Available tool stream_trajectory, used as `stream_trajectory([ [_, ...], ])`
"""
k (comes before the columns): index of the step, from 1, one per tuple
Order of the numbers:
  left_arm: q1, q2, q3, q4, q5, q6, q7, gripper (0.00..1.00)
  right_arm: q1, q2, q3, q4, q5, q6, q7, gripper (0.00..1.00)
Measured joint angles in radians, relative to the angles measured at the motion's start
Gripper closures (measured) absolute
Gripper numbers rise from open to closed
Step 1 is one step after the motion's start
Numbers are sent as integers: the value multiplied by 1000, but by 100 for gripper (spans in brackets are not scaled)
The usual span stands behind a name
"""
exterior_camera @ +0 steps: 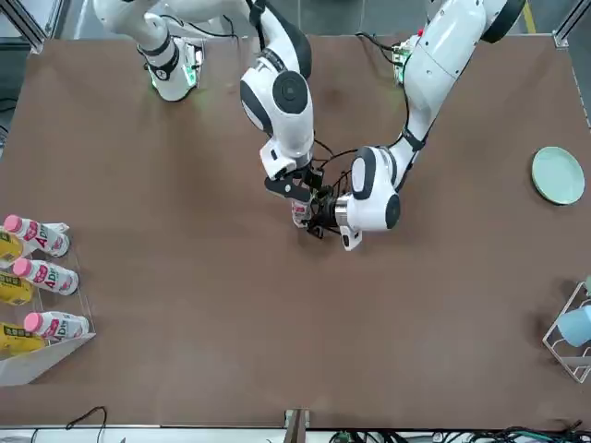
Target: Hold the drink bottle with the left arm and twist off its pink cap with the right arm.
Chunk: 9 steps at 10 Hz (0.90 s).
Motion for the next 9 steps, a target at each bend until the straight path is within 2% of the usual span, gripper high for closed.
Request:
stream_trajectory([
  [6, 0, 0, 0, 0, 0, 0, 0, 40, 0, 22, -1, 0, 0, 4, 1, 26],
  [9, 0, 1, 1, 1, 0, -3, 0, 40, 0, 22, -1, 0, 0, 4, 1, 30],
])
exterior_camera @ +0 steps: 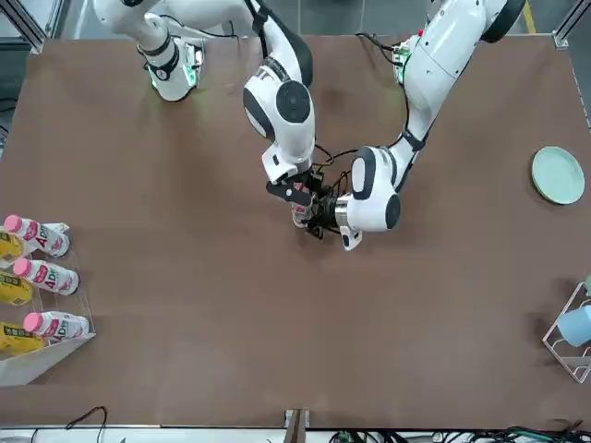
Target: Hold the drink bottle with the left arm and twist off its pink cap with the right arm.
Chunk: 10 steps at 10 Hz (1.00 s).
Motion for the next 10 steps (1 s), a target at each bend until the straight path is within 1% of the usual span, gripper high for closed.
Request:
stream_trajectory([
  [2, 0, 1, 1, 1, 0, -2, 0, 40, 0, 0, 0, 2, 0, 0, 0, 35],
  [4, 0, 1, 1, 1, 0, -3, 0, 40, 0, 0, 0, 3, 0, 0, 0, 43],
  [10, 0, 1, 1, 1, 4, -16, 0, 40, 0, -1, 0, 7, 0, 5, 0, 45],
])
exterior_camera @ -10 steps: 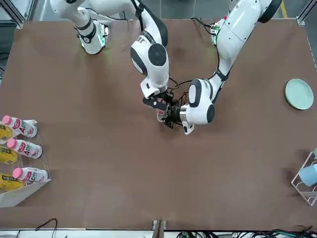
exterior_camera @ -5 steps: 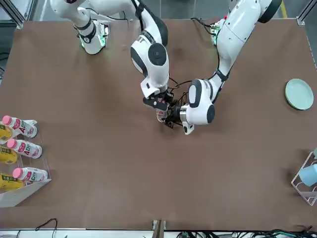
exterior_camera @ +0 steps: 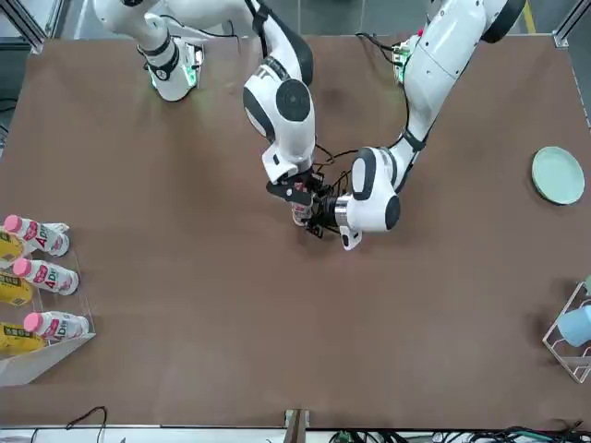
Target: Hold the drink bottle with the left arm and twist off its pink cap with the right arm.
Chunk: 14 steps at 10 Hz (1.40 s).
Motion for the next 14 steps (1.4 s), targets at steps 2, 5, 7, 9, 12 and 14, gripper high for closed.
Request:
stream_trajectory([
  [2, 0, 0, 0, 0, 0, 0, 0, 40, 0, 0, 0, 1, 0, 2, 0, 50],
  [5, 0, 0, 1, 0, 0, -1, 0, 40, 0, 0, -1, 2, -9, 2, 0, 51],
  [7, 0, 0, 2, 1, 0, -8, 0, 40, 0, 0, -1, 4, -9, 2, 0, 53],
  [9, 0, 0, 3, 1, 0, -12, 0, 40, 0, 0, -1, 6, -32, 2, -1, 54],
  [12, 0, 0, 3, 1, 0, -13, 0, 40, 2, 0, 1, 6, -53, 3, -39, 54],
  [14, 0, 0, 3, 1, 3, -13, 0, 40, 3, 0, 1, 6, -55, 4, -53, 57],
])
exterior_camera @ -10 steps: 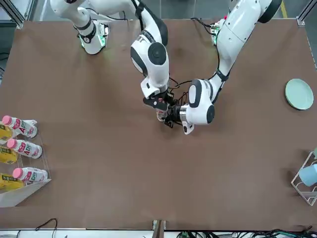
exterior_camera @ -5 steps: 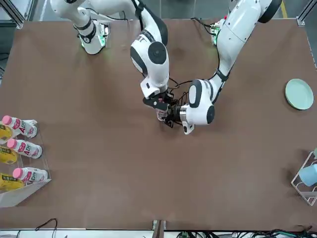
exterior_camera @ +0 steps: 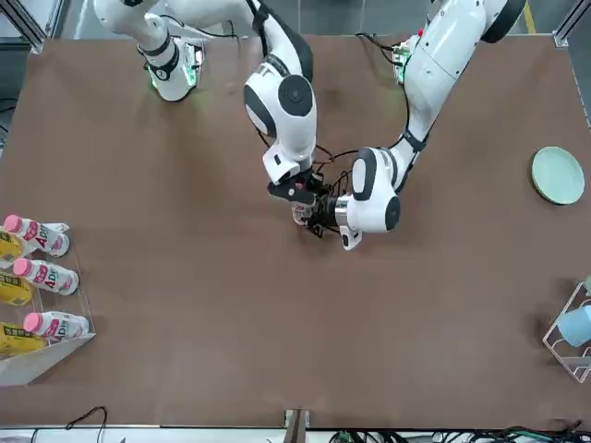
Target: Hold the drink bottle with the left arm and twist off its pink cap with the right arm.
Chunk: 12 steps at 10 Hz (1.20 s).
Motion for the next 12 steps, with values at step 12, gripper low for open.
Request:
stream_trajectory([
  [12, 3, 0, 1, 0, 7, -11, 0, 40, 16, 0, 1, 1, -18, 3, -212, 57],
])
